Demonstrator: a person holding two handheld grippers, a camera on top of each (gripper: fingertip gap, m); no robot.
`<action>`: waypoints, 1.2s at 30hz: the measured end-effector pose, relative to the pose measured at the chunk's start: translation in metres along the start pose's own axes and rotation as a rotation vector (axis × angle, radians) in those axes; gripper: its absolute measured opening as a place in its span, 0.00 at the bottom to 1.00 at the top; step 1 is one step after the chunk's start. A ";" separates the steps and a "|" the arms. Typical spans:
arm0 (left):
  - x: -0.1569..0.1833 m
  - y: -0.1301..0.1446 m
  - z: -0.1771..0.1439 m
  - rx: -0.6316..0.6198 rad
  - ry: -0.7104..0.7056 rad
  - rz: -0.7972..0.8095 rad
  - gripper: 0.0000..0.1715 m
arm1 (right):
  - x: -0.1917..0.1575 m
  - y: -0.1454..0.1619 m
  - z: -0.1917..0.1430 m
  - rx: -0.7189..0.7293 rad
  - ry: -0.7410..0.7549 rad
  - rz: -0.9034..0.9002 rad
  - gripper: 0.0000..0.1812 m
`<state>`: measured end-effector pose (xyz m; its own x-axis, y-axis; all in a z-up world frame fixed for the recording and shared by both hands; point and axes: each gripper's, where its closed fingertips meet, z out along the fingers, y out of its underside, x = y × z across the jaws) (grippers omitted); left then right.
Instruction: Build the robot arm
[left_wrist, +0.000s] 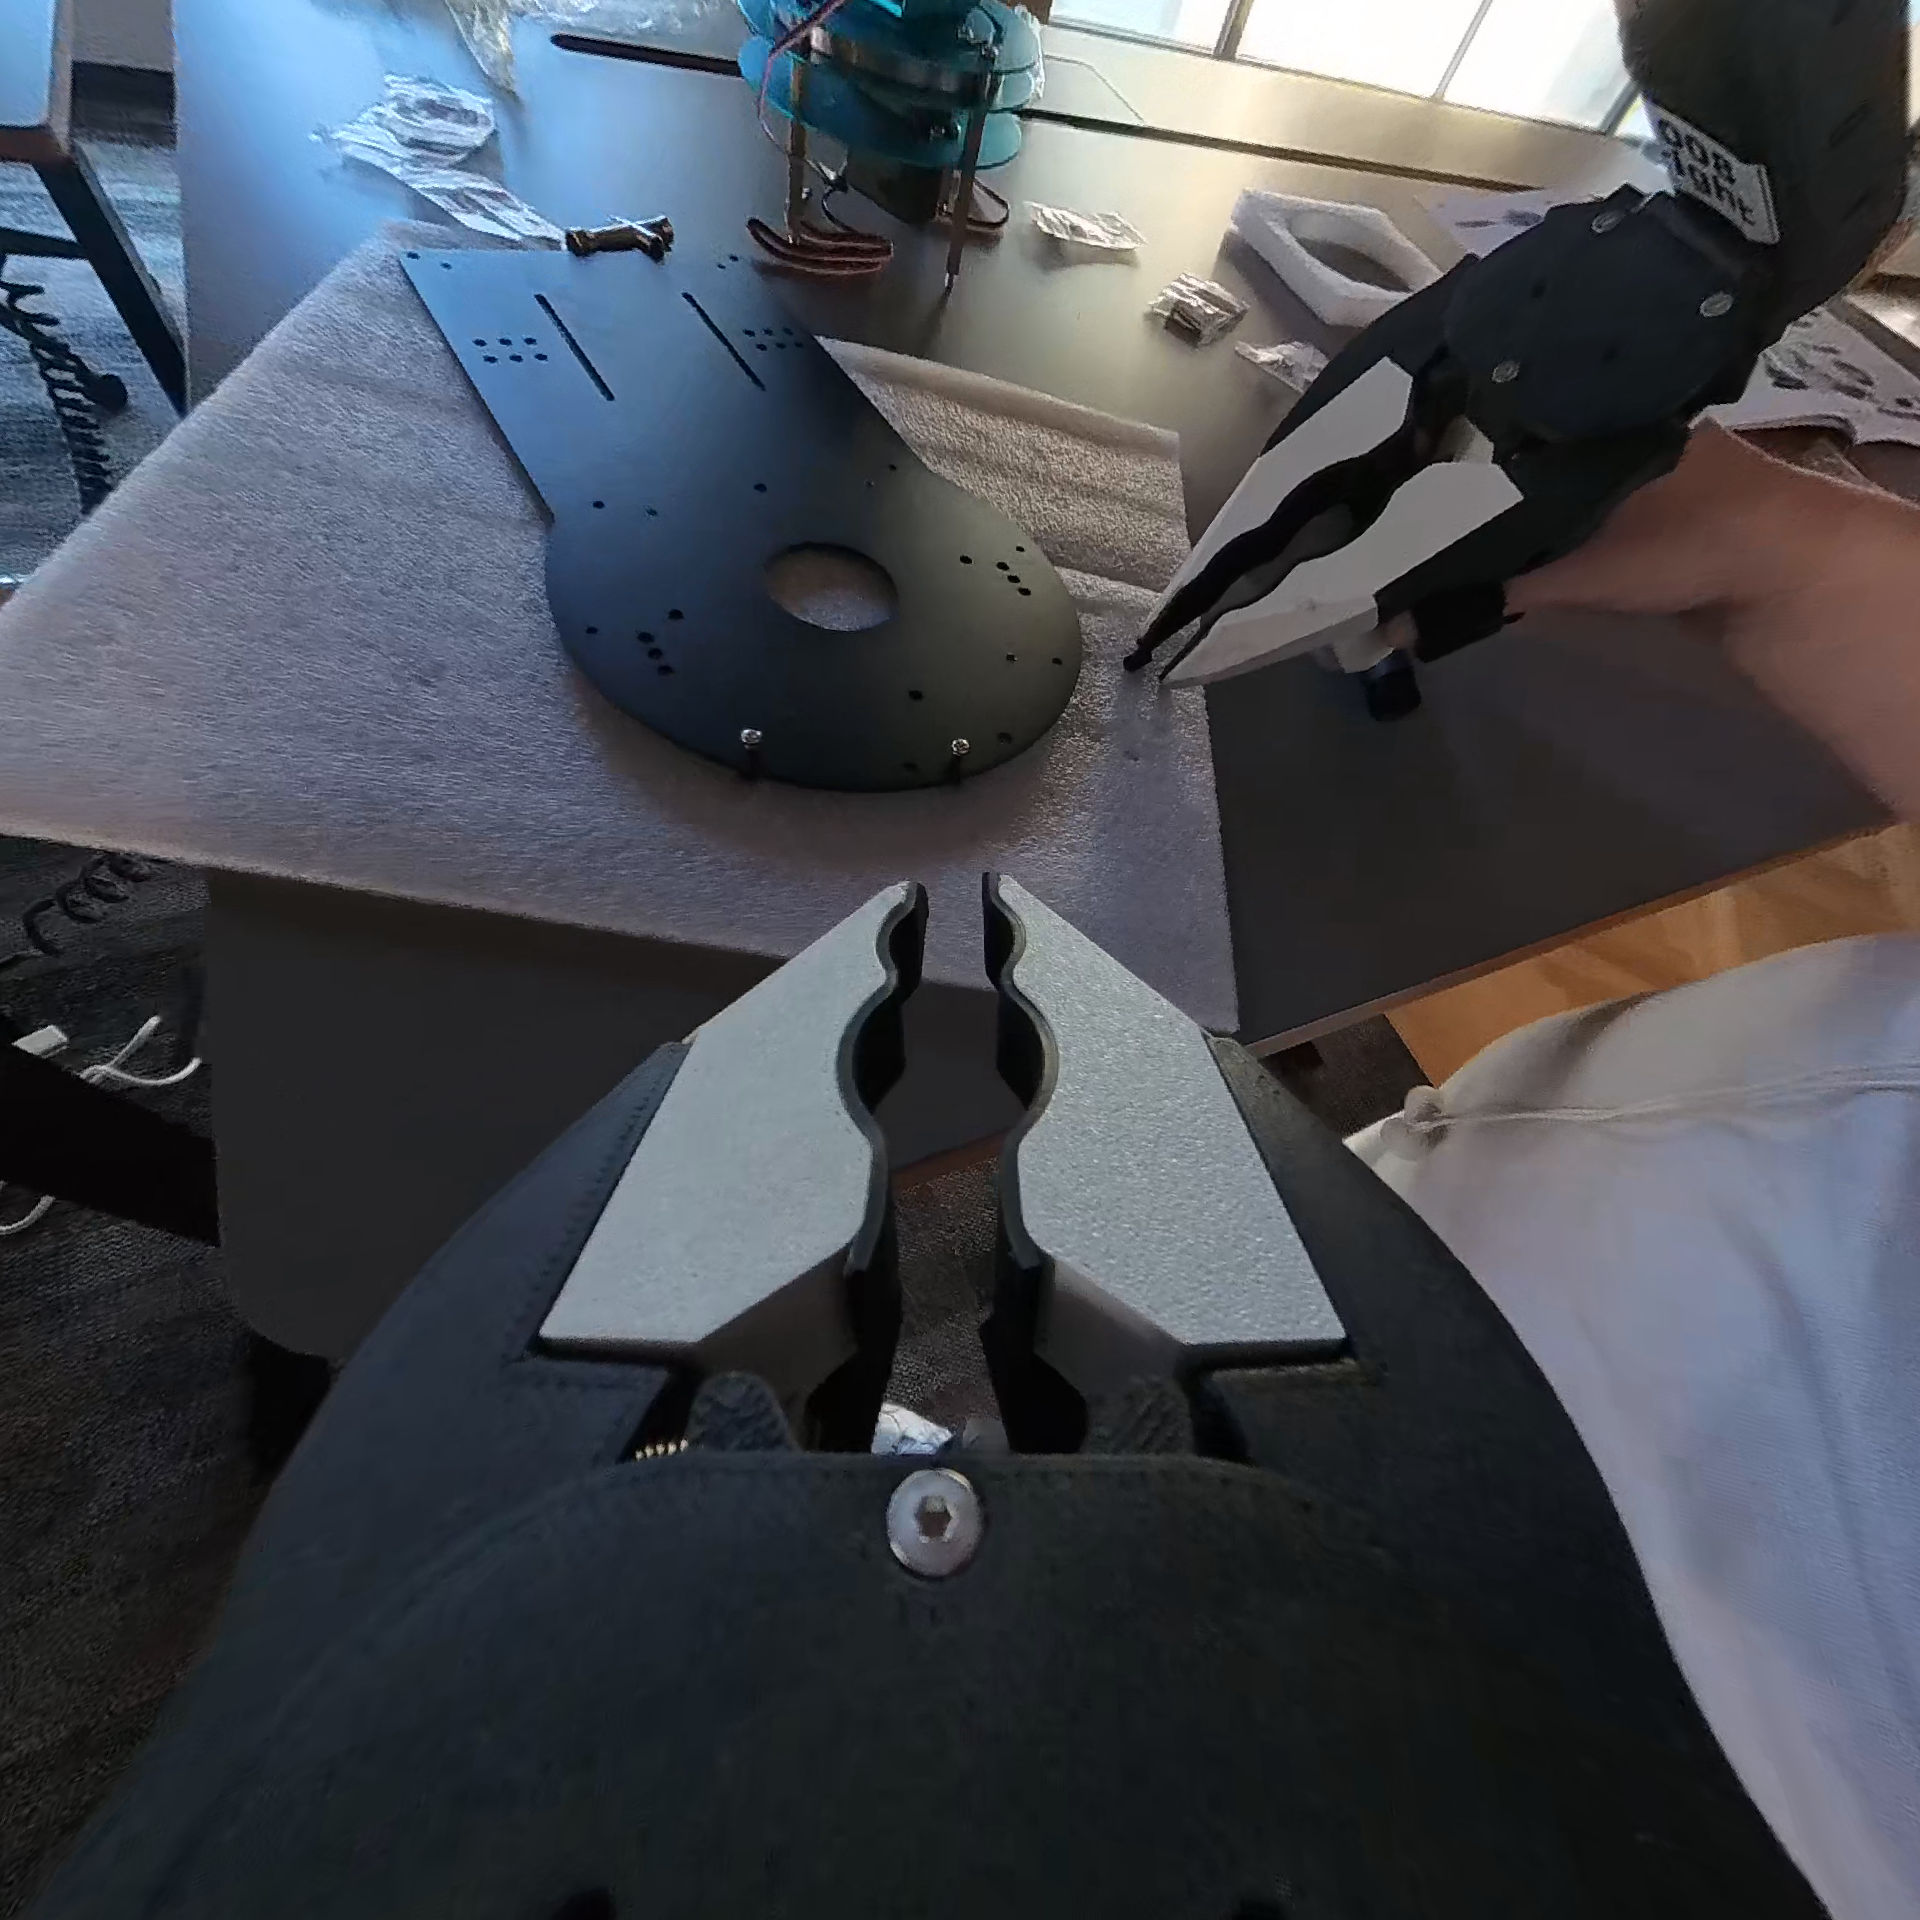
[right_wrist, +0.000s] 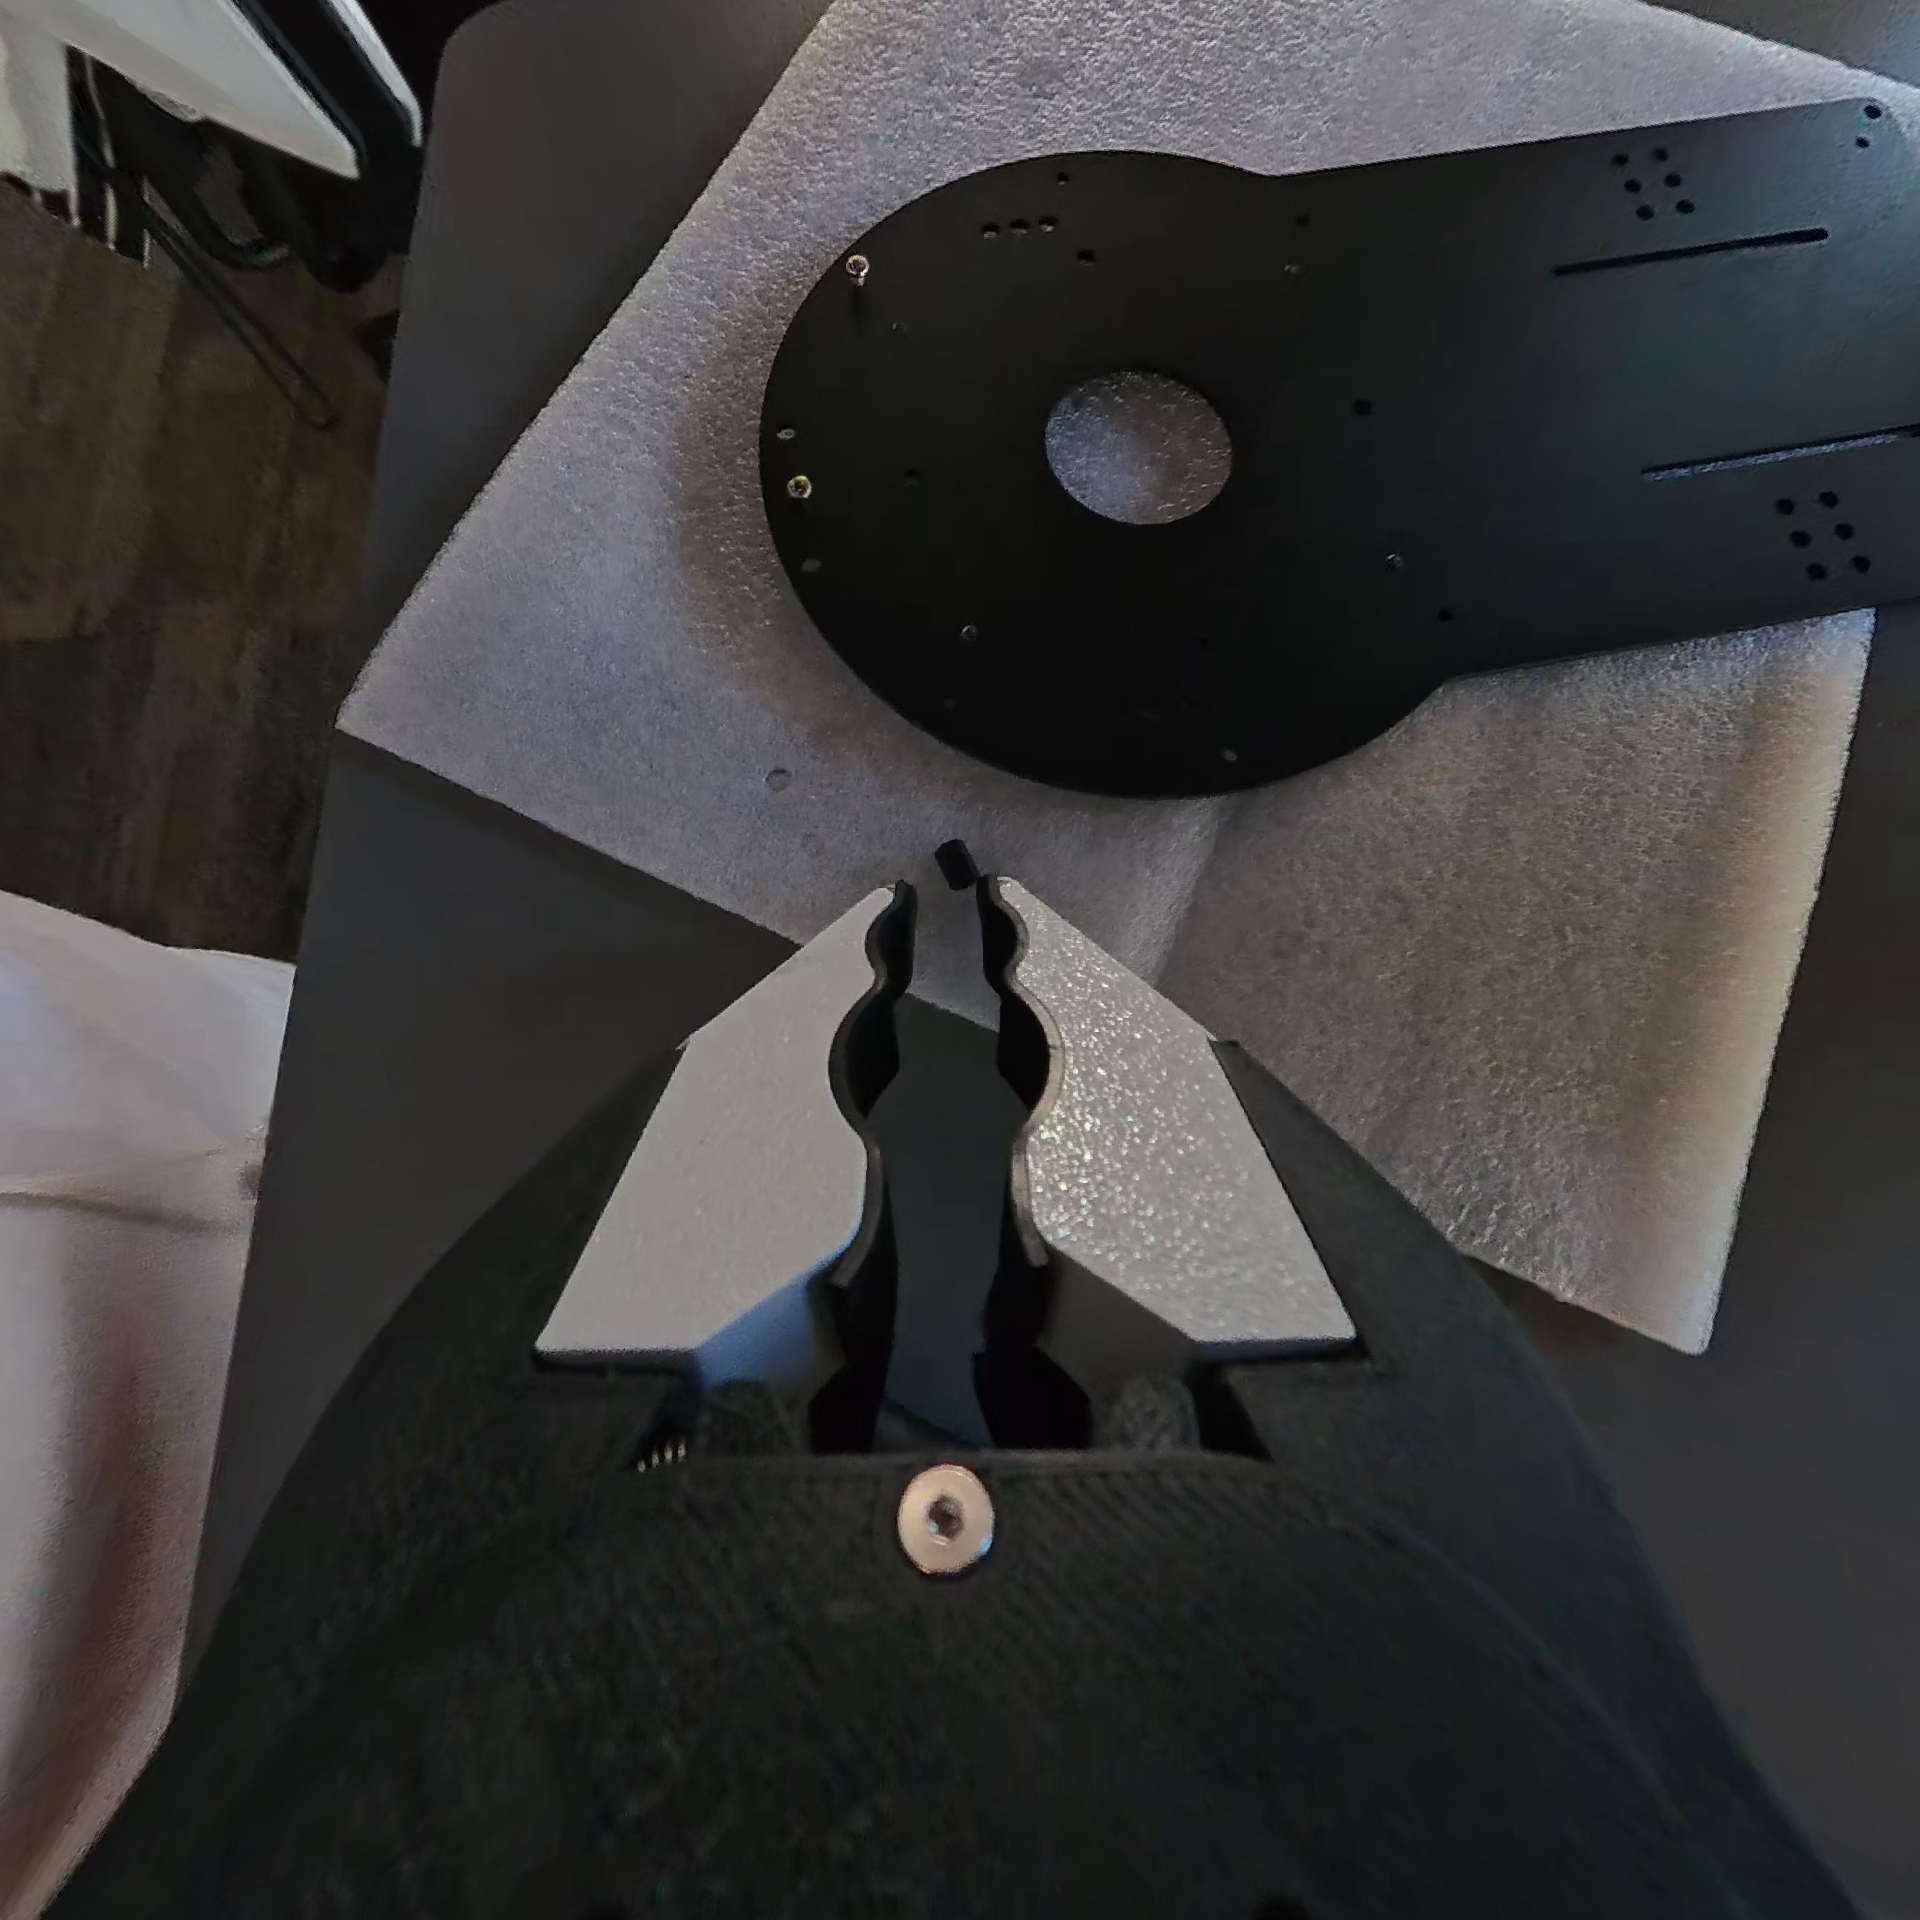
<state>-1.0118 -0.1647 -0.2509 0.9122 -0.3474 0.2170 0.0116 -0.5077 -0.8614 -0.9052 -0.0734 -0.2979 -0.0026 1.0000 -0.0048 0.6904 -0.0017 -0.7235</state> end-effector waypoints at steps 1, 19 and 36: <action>-0.001 0.000 -0.002 0.002 -0.003 -0.001 0.05 | 0.000 0.000 0.001 -0.001 -0.006 0.002 0.06; -0.013 0.012 0.005 0.013 0.029 -0.055 0.05 | -0.001 -0.013 -0.002 -0.104 0.058 -0.412 0.00; -0.020 0.018 0.003 0.026 0.047 -0.107 0.05 | 0.013 -0.022 -0.006 -0.101 0.169 -0.514 0.00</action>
<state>-1.0286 -0.1640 -0.2718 0.8851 -0.3294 0.3287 0.1186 -0.5233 -0.8438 -0.9161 -0.0607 -0.2781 -0.2476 0.8586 0.4489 0.6966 0.4798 -0.5334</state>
